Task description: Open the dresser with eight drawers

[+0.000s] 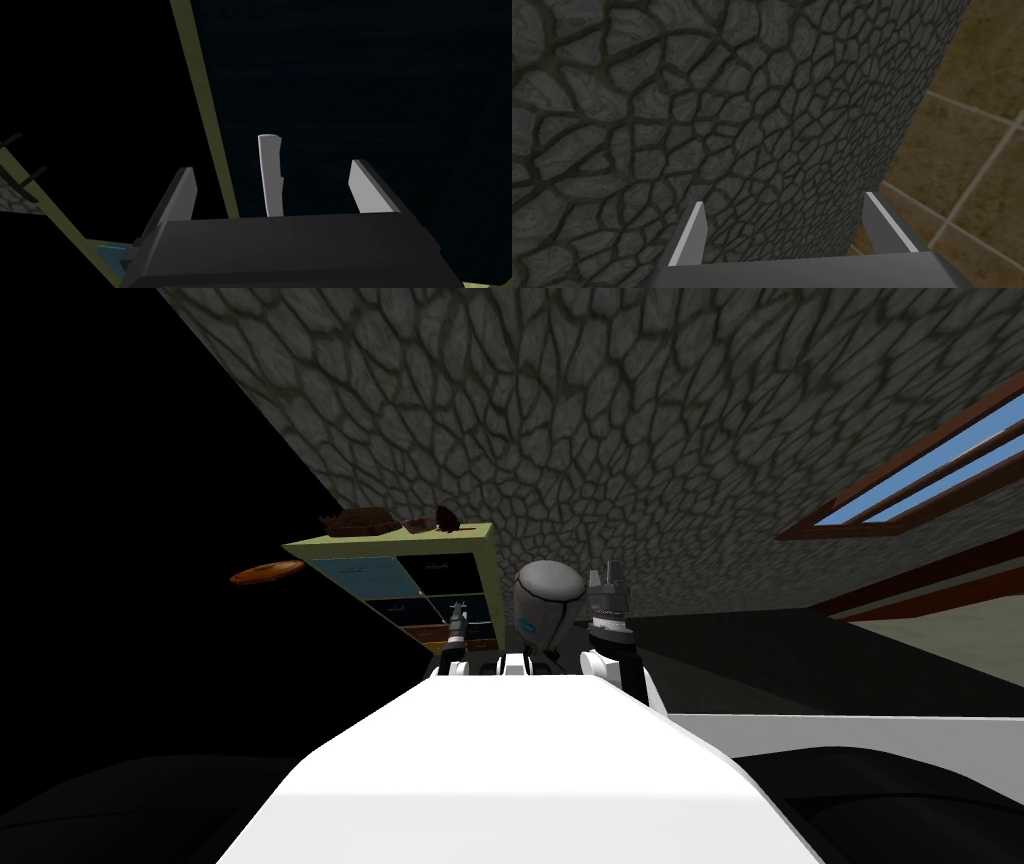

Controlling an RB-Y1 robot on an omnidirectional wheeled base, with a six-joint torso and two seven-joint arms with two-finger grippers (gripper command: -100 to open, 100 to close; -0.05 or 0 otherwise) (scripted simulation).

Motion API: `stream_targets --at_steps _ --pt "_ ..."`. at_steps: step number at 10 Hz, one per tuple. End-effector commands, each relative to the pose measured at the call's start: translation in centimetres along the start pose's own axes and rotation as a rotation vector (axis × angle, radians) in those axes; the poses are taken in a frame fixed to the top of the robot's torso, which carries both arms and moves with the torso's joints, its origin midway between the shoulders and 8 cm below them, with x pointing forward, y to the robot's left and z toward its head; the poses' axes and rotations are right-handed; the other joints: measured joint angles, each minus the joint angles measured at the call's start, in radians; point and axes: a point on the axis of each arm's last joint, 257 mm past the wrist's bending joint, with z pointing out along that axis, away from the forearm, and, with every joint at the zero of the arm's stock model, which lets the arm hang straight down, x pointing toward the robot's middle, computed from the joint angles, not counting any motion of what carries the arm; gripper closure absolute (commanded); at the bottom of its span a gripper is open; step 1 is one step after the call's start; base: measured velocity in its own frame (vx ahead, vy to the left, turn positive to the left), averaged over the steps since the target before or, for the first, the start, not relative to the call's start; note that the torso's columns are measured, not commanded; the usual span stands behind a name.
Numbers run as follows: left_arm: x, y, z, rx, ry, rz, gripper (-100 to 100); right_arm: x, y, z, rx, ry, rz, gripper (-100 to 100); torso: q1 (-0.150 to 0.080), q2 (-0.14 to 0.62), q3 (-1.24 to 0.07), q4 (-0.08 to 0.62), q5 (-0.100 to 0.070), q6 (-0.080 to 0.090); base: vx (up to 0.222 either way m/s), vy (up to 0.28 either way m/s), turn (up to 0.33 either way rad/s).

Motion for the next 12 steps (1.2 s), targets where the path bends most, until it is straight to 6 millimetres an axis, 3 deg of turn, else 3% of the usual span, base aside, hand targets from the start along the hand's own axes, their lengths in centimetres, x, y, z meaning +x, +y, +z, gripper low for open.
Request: stream_targets --at_steps 1,2,3,4,5,10,12 --pt "-0.1 -0.8 0.7 0.0 -0.002 0.001 -100 0.0 0.0 0.0 0.0 0.0 0.0 0 0.001 -0.002 -0.001 0.0 0.0 0.0 0.016 0.014 -0.033" --pt "-0.1 -0.7 0.5 0.002 -0.002 0.0 -100 0.0 0.0 0.0 0.0 0.0 0.0 0 0.0 0.001 0.0 0.0 0.0 0.0 -0.001 0.004 -0.011" --pt "0.0 -0.1 0.1 0.0 0.0 0.0 100 0.0 0.0 0.0 0.0 0.0 0.0 0 0.0 0.002 0.002 0.001 0.0 0.0 -0.012 -0.007 0.041" --pt "0.0 -0.3 0.3 -0.002 -0.001 0.0 100 0.0 0.0 0.0 0.0 0.0 0.0 0 -0.001 0.003 0.002 0.001 0.0 0.0 -0.013 -0.007 0.022" --pt "-0.8 -0.2 0.2 -0.002 0.02 0.035 -100 0.0 0.0 0.0 0.0 0.0 0.0 0 0.0 0.0 0.001 0.001 0.0 0.001 -0.013 -0.005 -0.003" --pt "-2.6 -0.2 0.6 -0.009 0.08 0.134 -100 0.0 0.0 0.0 0.0 0.0 0.0 0 0.0 0.002 0.001 0.001 0.0 0.0 0.0 0.003 -0.006" --pt "-1.6 -0.2 1.0 -0.025 0.086 0.118 -100 0.0 0.0 0.0 0.0 0.0 0.0 0 0.0 0.003 0.002 0.001 0.0 0.0 -0.029 0.012 -0.054"
